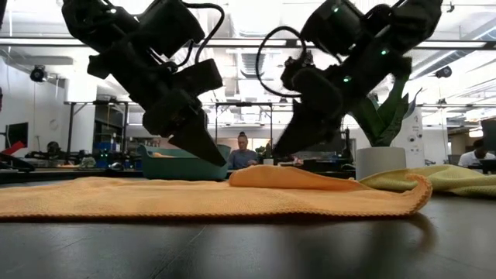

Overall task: Fold microfiber towels
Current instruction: Fold the orange microfiber cloth

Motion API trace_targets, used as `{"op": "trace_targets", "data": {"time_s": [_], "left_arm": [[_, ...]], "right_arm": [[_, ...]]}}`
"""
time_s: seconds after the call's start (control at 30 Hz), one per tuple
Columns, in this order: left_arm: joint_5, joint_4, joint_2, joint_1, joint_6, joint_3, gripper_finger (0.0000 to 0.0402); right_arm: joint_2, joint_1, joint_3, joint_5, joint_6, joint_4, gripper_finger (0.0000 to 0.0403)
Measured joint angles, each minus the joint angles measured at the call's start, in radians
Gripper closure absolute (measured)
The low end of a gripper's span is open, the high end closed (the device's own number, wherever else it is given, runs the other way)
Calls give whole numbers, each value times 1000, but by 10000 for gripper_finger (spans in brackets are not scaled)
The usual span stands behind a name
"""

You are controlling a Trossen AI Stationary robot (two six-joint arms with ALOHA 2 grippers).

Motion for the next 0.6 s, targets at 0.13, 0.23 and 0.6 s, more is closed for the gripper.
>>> {"op": "trace_targets", "data": {"time_s": [0.13, 0.23, 0.6], "left_arm": [[0, -2, 0, 0, -1, -12, 396], [0, -1, 0, 0, -2, -17, 396], [2, -1, 0, 2, -2, -19, 396]], "right_arm": [[67, -22, 0, -32, -24, 104, 235], [95, -40, 4, -35, -10, 144, 206], [140, -27, 44, -136, 7, 149, 195]]}}
